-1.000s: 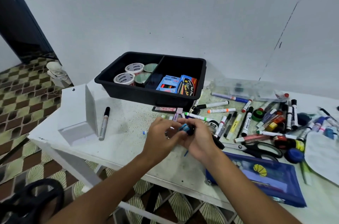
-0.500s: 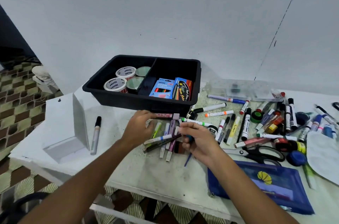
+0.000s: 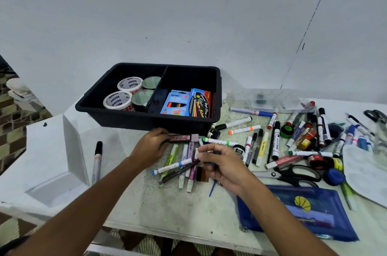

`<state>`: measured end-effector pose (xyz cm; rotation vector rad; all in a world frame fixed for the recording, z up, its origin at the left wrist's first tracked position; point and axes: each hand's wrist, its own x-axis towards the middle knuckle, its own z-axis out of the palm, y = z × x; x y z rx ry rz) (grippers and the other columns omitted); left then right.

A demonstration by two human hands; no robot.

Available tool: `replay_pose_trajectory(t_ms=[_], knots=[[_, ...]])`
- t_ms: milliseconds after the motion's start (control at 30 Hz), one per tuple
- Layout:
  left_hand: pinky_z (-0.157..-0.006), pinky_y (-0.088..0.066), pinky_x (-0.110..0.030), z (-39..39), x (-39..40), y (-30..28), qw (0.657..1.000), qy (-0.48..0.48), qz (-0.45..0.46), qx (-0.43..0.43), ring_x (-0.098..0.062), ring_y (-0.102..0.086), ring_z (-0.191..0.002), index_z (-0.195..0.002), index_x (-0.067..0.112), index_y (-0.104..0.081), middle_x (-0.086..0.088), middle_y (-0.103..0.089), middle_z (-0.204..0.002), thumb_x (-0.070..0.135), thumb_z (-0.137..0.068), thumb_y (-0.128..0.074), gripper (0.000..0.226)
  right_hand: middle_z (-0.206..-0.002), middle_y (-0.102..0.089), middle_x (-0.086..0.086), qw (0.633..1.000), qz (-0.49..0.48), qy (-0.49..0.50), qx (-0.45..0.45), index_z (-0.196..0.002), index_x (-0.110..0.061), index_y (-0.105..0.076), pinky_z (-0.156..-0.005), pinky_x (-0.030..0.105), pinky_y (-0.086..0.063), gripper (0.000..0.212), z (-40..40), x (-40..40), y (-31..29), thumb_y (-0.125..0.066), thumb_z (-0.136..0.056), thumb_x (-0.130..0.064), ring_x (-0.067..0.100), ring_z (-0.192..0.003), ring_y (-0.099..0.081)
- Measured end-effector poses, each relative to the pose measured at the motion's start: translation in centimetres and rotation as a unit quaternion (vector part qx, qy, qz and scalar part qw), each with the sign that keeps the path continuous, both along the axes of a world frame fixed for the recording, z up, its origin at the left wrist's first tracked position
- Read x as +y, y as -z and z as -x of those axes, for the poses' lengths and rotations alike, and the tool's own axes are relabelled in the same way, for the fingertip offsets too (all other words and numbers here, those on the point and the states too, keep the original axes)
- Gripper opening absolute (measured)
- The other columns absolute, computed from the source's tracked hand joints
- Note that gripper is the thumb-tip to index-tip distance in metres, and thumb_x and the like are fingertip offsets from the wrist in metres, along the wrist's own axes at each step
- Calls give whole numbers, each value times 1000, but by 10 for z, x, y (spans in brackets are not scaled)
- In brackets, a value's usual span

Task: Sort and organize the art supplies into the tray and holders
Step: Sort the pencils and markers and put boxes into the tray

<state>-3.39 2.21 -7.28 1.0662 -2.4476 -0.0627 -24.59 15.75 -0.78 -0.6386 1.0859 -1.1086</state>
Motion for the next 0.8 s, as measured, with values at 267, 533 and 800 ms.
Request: replay_pose_trajectory(t_ms=[267,533,800], knots=[[-70,-53,-29,-14,23,-14,997,9,-23,72,-21,-63,-78,-90,6,-71,-6,-69,-87,2,-75,-77,17,-63,-60,3,999,-18,20,-38,-92,-3,-64,-44,22,-44,10,-3,3,-2,-63,-86,5,13,-54,-47],[-65,-54,-21,4,86,-39,984,46,-37,170,-11,-62,-73,-90,3,-71,-4,-68,-87,17,-81,-70,17,-75,-44,4,988,-27,111,-101,-101,-3,-55,-60,26,-42,22,-1,15,-7,-58,-94,-23,10,-58,-42],[-66,-50,-15,93,138,-55,971,50,-30,231,-8,-61,-73,-87,6,-72,-1,-68,-85,19,-77,-75,17,-73,-55,4,982,24,137,-129,-100,-9,-55,-66,33,-51,49,31,32,-19,-76,-68,-41,18,-64,-57]])
